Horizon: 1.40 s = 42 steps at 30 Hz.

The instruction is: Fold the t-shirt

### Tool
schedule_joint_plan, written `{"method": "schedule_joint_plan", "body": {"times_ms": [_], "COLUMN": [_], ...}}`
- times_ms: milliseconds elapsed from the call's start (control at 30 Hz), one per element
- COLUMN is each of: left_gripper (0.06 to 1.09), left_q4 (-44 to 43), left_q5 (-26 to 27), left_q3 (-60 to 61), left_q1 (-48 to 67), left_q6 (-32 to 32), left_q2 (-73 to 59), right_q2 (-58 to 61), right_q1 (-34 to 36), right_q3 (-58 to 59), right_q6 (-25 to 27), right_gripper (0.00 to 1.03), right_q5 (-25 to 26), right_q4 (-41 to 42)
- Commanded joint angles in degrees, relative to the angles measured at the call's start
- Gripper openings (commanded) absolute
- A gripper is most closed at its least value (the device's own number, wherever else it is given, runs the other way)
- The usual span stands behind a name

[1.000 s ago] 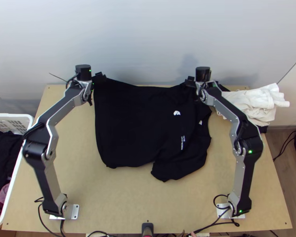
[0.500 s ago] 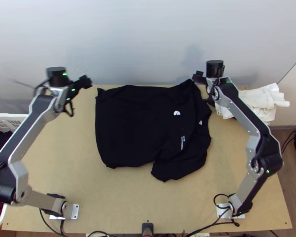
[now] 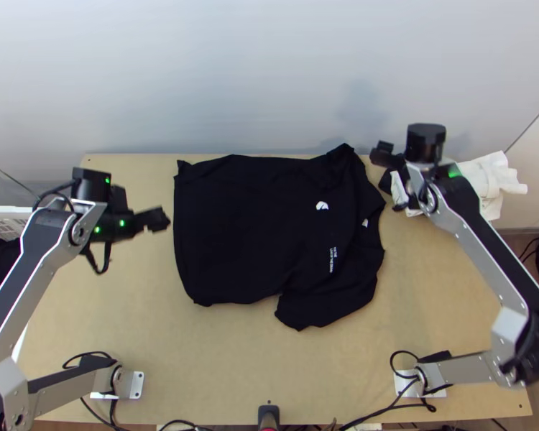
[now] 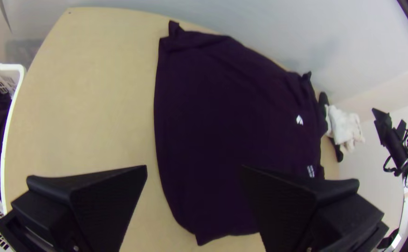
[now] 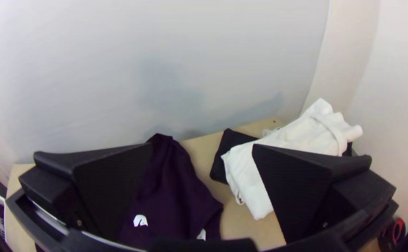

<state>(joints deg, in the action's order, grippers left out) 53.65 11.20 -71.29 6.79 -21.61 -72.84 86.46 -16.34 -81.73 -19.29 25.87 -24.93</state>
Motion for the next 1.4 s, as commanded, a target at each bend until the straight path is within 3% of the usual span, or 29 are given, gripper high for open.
{"method": "schedule_joint_plan", "body": {"times_ms": [0,500,833,967,1067,1200,1367], "left_gripper": [1.02,1.02,0.97,0.79,0.58,0.1,0.1], "left_q4": [11.7,-5.1,-10.6,-12.5,-13.7,-18.6,-19.7], "left_q5": [2.9,-4.3,-6.4,-6.6,-7.9,-13.3,-14.3], "left_q3": [3.0,22.4,24.8,24.5,24.0,23.7,18.7], "left_q1": [4.7,19.8,23.2,24.1,24.2,24.7,23.6], "left_q6": [2.3,-1.9,-4.9,-6.9,-7.7,-8.5,-8.8], "left_q2": [1.8,2.0,-2.9,-4.7,-5.8,-6.0,-7.4], "right_q2": [-7.4,-13.4,-15.0,-15.4,-15.5,-15.6,-15.9], "right_q1": [-0.6,-5.1,-6.4,-7.0,-8.7,-13.1,-18.4], "right_q3": [6.6,10.2,12.0,13.4,13.7,14.1,16.2], "right_q6": [-1.7,-2.0,-2.0,-1.9,-1.8,-1.7,-1.8], "right_gripper": [0.99,0.98,0.98,0.98,0.98,0.98,0.95], "right_q5": [-2.1,-2.3,-3.3,-3.5,-6.3,-14.0,-18.3], "right_q4": [-2.9,-13.5,-16.1,-16.6,-19.3,-25.5,-28.0]}}
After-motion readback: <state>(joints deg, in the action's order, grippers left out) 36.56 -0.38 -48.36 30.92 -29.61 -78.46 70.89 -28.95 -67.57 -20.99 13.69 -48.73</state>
